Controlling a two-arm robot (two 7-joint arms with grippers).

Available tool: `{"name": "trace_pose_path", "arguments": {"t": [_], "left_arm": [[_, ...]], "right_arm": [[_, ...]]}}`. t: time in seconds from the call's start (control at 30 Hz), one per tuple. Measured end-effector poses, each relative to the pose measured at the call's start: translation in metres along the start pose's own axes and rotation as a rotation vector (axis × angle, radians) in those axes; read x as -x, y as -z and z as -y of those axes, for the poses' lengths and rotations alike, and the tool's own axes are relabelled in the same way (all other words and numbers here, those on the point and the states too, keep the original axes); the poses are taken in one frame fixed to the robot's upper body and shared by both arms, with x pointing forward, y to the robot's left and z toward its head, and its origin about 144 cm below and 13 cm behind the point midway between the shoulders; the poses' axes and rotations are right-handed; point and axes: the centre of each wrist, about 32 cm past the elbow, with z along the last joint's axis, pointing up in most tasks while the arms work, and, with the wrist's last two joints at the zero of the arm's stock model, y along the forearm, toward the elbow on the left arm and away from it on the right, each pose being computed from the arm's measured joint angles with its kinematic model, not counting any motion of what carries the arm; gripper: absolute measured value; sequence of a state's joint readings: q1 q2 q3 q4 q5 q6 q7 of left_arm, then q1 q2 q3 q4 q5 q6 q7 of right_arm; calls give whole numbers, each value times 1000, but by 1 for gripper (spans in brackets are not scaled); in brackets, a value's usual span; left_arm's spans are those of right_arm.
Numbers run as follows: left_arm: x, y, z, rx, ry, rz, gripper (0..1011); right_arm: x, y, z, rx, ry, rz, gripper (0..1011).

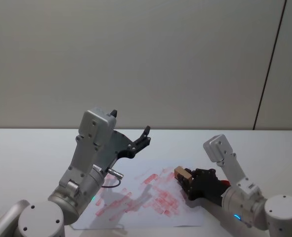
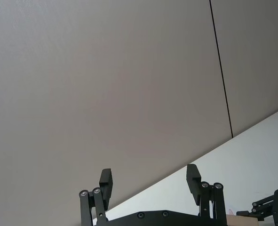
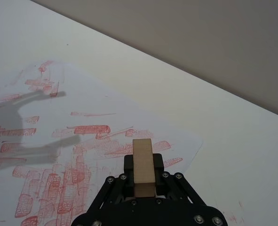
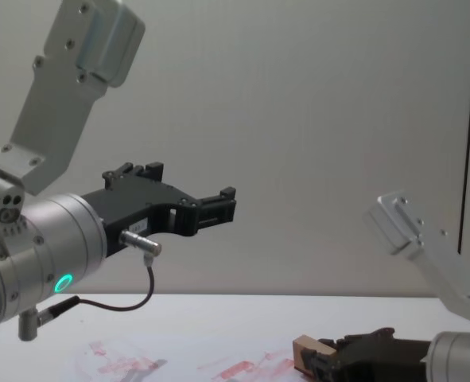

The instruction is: Use the one hand to pick up the stamp and affix it onto the A4 paper.

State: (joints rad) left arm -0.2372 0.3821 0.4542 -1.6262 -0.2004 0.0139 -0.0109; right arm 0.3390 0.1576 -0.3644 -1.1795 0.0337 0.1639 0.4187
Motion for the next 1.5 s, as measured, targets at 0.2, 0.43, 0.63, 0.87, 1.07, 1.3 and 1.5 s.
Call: {"name": "trace_pose_path", "arguments": {"t": [0.2, 0.43, 0.63, 0.87, 1.07, 1.3, 1.5], "left_arm": [[0, 0, 0, 0, 0, 0, 1002], [0, 0, 0, 0, 0, 0, 1002], [0, 0, 0, 0, 0, 0, 1002], [0, 0, 0, 0, 0, 0, 1003], [0, 0, 0, 0, 0, 0, 1002], [0, 0, 0, 0, 0, 0, 1003], [0, 0, 0, 0, 0, 0, 1003]], "right_arm": [[-1, 0, 0, 2, 0, -2, 217], [-2, -2, 3, -22, 9, -13, 217], [-5, -11, 11, -78, 26, -21, 217], [-12, -19, 29, -142, 55, -39, 217], [-17, -18, 44, -158, 74, -47, 217], [-20, -14, 58, -150, 85, -53, 217], [-22, -7, 69, -128, 87, -53, 217]]}}
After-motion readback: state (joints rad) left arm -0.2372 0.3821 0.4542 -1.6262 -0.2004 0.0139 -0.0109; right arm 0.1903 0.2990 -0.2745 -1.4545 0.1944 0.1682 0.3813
